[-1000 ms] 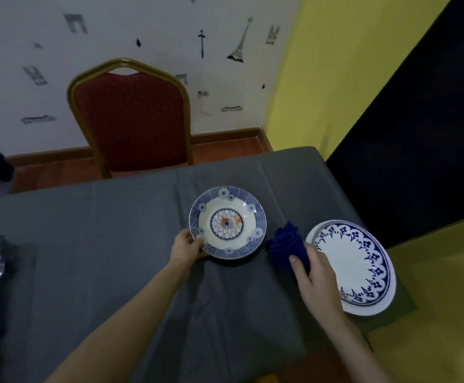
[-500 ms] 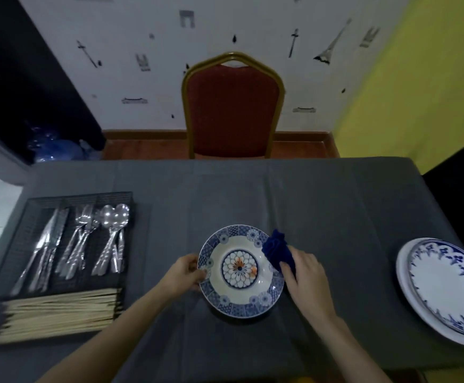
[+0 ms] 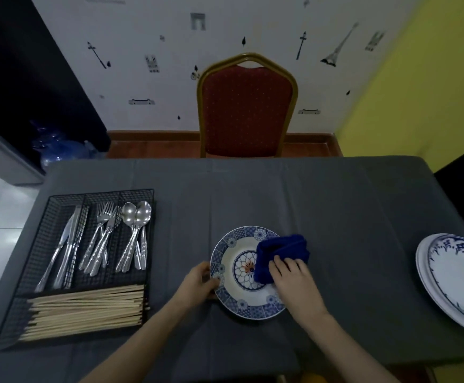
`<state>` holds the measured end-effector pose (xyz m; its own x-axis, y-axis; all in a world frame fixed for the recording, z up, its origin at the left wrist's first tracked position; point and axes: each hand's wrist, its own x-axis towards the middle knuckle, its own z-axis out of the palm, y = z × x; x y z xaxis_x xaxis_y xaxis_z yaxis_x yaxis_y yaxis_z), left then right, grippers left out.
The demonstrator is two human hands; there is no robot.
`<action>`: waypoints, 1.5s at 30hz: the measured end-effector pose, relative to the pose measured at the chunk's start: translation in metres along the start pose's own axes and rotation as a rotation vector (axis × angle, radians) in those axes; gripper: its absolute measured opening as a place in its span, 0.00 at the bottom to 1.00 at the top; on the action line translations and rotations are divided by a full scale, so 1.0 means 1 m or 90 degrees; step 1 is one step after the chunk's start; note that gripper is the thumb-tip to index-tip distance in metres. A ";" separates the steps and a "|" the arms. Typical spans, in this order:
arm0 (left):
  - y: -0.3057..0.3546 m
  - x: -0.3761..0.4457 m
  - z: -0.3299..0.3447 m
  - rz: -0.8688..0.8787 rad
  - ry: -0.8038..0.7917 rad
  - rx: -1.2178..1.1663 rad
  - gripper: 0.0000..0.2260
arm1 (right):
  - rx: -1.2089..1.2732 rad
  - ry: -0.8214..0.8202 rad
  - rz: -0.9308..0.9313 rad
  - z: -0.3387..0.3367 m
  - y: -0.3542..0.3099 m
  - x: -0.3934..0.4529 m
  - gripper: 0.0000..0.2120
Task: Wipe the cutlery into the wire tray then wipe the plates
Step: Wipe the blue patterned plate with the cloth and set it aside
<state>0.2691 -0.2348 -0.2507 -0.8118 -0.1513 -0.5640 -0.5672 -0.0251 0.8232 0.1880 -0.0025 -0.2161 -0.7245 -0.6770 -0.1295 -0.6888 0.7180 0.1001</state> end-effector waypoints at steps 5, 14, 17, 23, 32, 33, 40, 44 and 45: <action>0.002 0.002 0.001 0.006 0.005 0.009 0.08 | 0.079 -0.045 -0.102 -0.015 0.013 -0.003 0.23; -0.001 -0.007 0.002 0.009 0.029 -0.033 0.07 | 0.141 -0.063 -0.113 -0.002 -0.065 0.011 0.39; 0.001 -0.006 0.003 0.002 0.007 -0.026 0.07 | 0.127 -0.062 -0.060 -0.005 -0.051 0.024 0.37; -0.002 -0.010 0.005 -0.005 0.029 -0.011 0.10 | 0.129 -0.098 -0.026 -0.012 -0.018 0.013 0.37; 0.015 -0.004 0.000 -0.035 0.003 0.060 0.09 | 0.216 -0.096 -0.073 -0.015 -0.010 -0.037 0.28; 0.016 -0.003 0.001 -0.036 0.008 0.069 0.09 | 0.224 -0.100 -0.072 -0.015 -0.013 -0.035 0.29; 0.025 -0.003 0.001 -0.042 0.028 0.182 0.08 | 0.263 -0.069 -0.088 -0.006 -0.057 0.015 0.31; 0.029 -0.004 0.003 -0.044 0.024 0.211 0.08 | 0.216 -0.042 -0.060 0.002 -0.053 0.021 0.31; 0.030 -0.005 0.004 -0.045 0.026 0.204 0.07 | 0.198 -0.037 -0.034 0.001 -0.048 0.021 0.31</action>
<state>0.2561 -0.2306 -0.2234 -0.7668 -0.1998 -0.6100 -0.6415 0.2740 0.7166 0.2061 -0.0515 -0.2246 -0.6782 -0.7115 -0.1838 -0.6792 0.7024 -0.2130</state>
